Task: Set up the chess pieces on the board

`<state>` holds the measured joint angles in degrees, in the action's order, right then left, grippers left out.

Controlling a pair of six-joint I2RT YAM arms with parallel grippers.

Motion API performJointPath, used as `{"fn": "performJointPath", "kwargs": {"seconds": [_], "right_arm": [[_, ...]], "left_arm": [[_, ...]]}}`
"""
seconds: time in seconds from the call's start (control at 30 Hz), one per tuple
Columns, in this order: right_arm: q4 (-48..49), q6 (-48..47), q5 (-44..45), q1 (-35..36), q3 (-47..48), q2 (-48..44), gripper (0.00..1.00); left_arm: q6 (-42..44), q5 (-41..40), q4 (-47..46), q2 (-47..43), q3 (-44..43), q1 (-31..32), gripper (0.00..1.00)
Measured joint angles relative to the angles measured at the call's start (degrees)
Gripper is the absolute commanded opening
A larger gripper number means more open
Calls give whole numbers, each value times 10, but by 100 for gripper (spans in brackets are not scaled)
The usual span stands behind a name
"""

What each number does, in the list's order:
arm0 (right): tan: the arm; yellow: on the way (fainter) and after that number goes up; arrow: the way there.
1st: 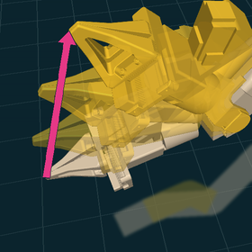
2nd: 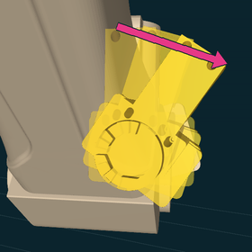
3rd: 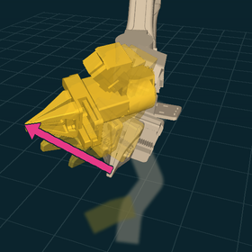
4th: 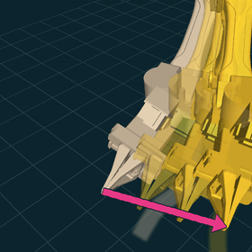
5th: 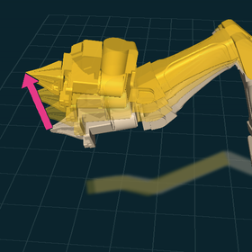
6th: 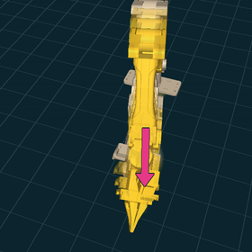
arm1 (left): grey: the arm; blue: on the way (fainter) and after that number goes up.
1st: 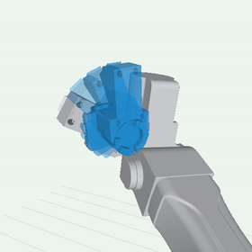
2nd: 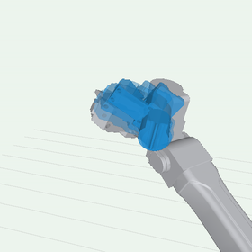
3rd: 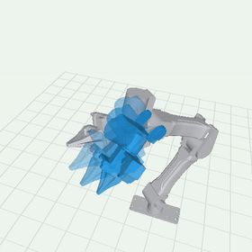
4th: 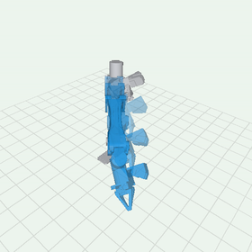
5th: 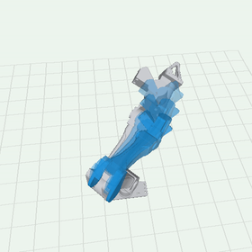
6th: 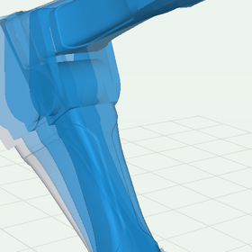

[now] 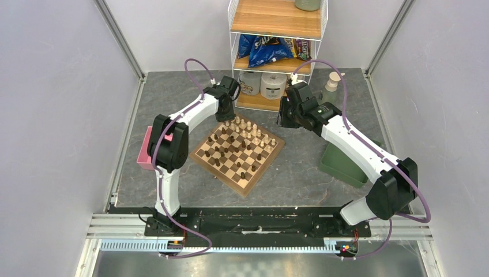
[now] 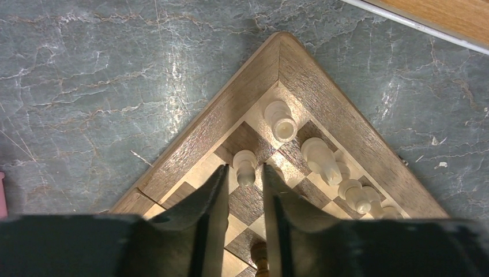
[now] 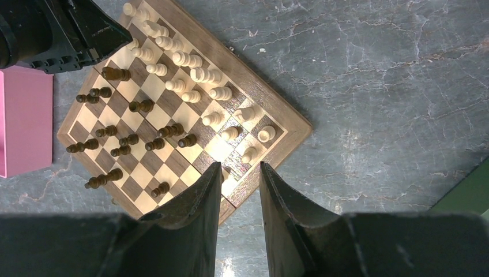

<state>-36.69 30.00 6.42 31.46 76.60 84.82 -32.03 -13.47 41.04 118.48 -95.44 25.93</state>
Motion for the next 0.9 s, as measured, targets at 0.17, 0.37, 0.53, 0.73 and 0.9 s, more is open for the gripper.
{"fn": "performJointPath", "kwargs": {"seconds": [0.17, 0.37, 0.53, 0.73, 0.9], "right_arm": [[0, 0, 0, -2, -1, 0, 38], [0, 0, -1, -2, -1, -2, 40], [-2, 0, -12, -2, -1, -4, 43], [-3, 0, -49, -2, -1, -3, 46], [-3, 3, -71, -2, -1, 5, 48]], "left_arm": [[1, -1, 0, 0, 0, 0, 46], [0, -4, 0, -2, 0, -1, 59], [2, -20, 0, -43, 0, -2, 71], [5, -32, -19, -171, 42, -12, 78], [8, -29, -39, -290, 126, -33, 81]]}}
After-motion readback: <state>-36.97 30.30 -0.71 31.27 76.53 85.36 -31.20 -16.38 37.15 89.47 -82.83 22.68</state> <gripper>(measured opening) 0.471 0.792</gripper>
